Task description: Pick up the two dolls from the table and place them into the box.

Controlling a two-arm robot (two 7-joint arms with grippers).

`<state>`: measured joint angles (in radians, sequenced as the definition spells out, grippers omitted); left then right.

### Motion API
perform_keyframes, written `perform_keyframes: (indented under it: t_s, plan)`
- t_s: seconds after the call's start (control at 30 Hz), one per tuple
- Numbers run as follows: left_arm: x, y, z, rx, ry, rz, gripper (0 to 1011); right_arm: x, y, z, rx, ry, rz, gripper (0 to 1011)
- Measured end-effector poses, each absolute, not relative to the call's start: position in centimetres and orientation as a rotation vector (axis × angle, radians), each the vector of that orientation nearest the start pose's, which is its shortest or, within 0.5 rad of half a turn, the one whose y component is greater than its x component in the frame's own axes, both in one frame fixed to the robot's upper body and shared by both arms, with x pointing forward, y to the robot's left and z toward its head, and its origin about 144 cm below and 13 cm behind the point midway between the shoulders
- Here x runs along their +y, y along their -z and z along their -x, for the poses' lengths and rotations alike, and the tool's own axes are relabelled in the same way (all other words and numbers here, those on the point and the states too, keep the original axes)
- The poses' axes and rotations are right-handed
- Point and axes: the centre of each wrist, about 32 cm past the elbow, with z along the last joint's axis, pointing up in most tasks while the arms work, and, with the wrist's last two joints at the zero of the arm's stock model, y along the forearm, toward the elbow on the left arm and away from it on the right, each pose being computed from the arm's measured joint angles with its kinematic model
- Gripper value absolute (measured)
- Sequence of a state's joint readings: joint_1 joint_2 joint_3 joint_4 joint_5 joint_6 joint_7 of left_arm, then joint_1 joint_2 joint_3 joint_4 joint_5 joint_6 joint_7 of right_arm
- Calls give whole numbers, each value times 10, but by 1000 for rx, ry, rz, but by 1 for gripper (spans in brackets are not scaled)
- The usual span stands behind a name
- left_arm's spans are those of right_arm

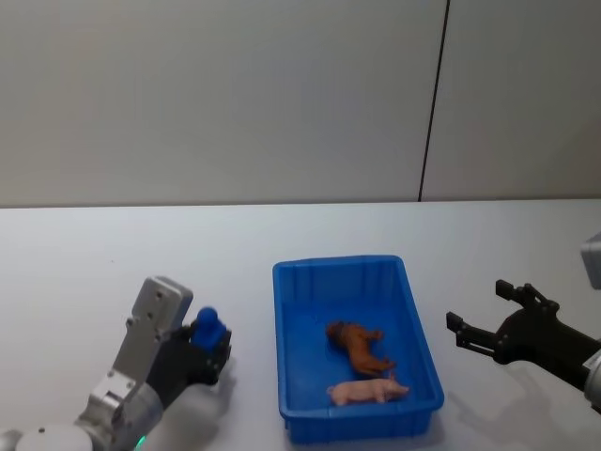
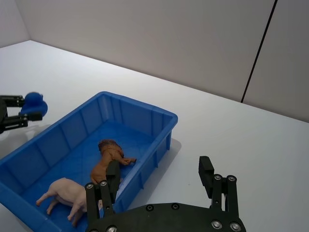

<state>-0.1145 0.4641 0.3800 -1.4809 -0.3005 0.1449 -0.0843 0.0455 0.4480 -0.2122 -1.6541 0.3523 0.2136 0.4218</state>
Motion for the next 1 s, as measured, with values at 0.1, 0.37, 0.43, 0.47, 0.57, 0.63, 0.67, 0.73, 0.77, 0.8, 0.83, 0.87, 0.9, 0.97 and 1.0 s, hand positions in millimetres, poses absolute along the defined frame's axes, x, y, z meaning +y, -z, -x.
perform_keyframes:
  t_s: [0.1,0.37,0.43,0.47,0.57,0.63,0.67,0.73,0.77,0.8,0.83,0.87,0.9,0.97,1.0]
  plan:
    - [263,-1139,-475,6,-1168,-328,438,-283,-1178,-464,86,930,198,1001]
    - [246,-1161,-484,-66,-1109,-264,389,-283,-1178,-464,86,930,198,1001]
    - [242,-1164,-486,-75,-1092,-253,375,-283,-1178,-464,86,930,198,1001]
    - [237,-1166,-487,-81,-1076,-245,363,-283,-1178,-464,86,930,198,1001]
    - [228,-1170,-490,-90,-1047,-228,351,-283,-1178,-464,86,930,198,1001]
    - [224,-1172,-491,-93,-1031,-221,335,-283,-1178,-464,86,930,198,1001]
    - [222,-1172,-491,-95,-1024,-219,332,-283,-1178,-464,86,930,198,1001]
    - [216,-1174,-493,-97,-1004,-210,382,-283,-1178,-464,86,930,198,1001]
    - [214,-1174,-493,-97,-999,-208,403,-283,-1178,-464,86,930,198,1001]
    - [212,-1174,-493,-97,-992,-206,442,-283,-1178,-464,86,930,198,1001]
    - [208,-1175,-494,-97,-979,-201,466,-283,-1178,-464,86,930,198,1001]
    - [207,-1175,-494,-97,-974,-201,487,-283,-1178,-464,86,930,198,1001]
    - [204,-1176,-495,-97,-964,-197,552,-283,-1178,-464,86,930,198,1001]
    - [201,-1176,-495,-96,-955,-194,592,-283,-1178,-464,86,930,198,1001]
    - [199,-1176,-496,-96,-948,-192,636,-283,-1178,-464,86,930,198,1001]
